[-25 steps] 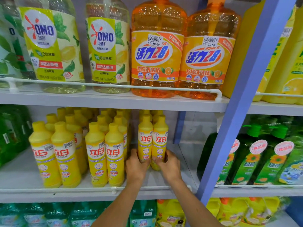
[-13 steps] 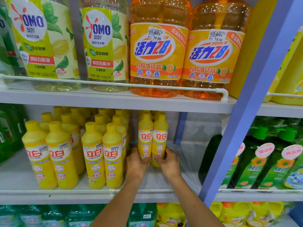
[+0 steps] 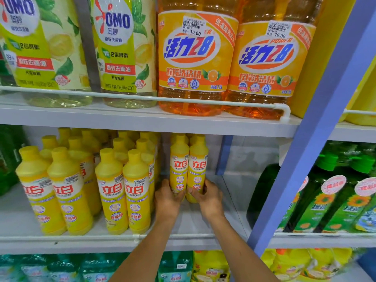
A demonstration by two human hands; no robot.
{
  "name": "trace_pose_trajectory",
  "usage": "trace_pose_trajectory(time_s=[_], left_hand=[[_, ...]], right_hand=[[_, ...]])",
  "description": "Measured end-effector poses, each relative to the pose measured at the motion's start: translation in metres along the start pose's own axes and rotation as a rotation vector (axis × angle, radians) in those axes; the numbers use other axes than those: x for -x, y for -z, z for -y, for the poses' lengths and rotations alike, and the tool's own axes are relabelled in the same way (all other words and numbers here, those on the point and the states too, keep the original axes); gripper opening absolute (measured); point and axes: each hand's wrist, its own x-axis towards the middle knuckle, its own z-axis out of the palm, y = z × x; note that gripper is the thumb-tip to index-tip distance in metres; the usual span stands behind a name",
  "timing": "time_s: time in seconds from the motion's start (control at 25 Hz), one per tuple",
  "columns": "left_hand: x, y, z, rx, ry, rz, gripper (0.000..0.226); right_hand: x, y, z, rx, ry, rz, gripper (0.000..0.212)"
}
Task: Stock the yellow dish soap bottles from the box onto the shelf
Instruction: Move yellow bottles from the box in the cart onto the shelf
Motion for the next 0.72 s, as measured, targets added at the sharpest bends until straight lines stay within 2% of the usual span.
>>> trace_pose_trajectory(time_s=[0.36, 0.72], left_hand=[[0.0021, 0.0011, -0.0034, 0.019, 0.03, 0.007, 0.051], [0.001, 0.0001, -0.0048, -0.012, 0.044, 0.007, 0.053]], right_hand=[[0.0016, -0.0014, 0.0019, 0.005, -0.02, -0.01, 0.073], [0.003, -0.0032, 0.0008, 0.014, -0.014, -0.012, 0.071]])
